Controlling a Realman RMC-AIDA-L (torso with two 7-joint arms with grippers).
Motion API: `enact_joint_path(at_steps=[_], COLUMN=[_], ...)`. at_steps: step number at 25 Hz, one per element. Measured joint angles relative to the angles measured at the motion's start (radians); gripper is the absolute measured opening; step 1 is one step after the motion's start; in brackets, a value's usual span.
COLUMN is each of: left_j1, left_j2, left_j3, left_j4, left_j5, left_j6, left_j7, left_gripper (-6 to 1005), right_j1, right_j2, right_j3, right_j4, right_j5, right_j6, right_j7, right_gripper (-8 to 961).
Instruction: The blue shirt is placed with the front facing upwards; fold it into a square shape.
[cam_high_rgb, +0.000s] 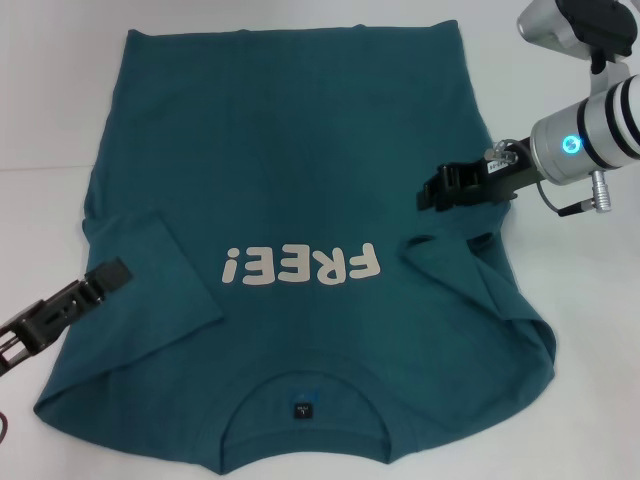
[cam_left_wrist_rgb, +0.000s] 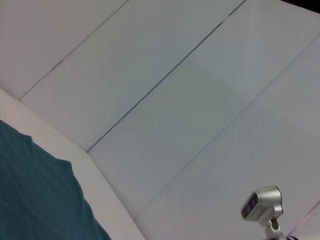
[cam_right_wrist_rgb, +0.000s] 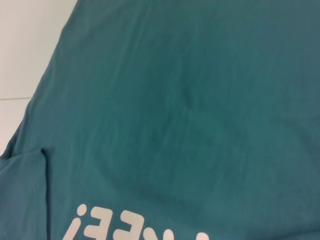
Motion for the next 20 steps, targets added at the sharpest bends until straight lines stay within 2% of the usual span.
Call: enact_joint_path(at_steps=[5, 10, 13, 14, 18, 20], left_j1=[0.003, 0.003, 0.002, 0.001, 0.001, 0.001], left_j2=[0.0, 0.0, 0.0, 0.0, 0.0, 0.0], left_j3=[-0.007, -0.007, -0.007, -0.007, -0.007, -0.007], left_j4=[-0.001, -0.001, -0.001, -0.001, -0.001, -0.001], left_j5=[0.0, 0.0, 0.0, 0.0, 0.0, 0.0], left_j6=[0.0, 0.002, 0.002, 0.001, 0.001, 0.0], left_j7=[-0.001, -0.004, -0.004, -0.004, -0.005, -0.005], left_gripper=[721, 721, 720, 720, 720, 720], right_j1=[0.003, -0.001, -0.007, -0.011, -0.03, -0.039], right_j2=[-0.001, -0.032, -0.053, -0.056, -0.049, -0.037], right_j3=[0.003, -0.006, -0.008, -0.009, -0.009, -0.009], right_j4=[0.003, -0.01, -0.011, -0.011, -0.004, -0.001], right_j5=[0.034, 0.005, -0.028, -0.04, -0.062, -0.065], right_j6=[-0.005, -0.067, -0.099, -0.103, -0.082, -0.058], right_j7=[-0.005, -0.006, -0.001, 0.0, -0.003, -0.005], right_gripper=[144, 355, 602, 632, 754, 756])
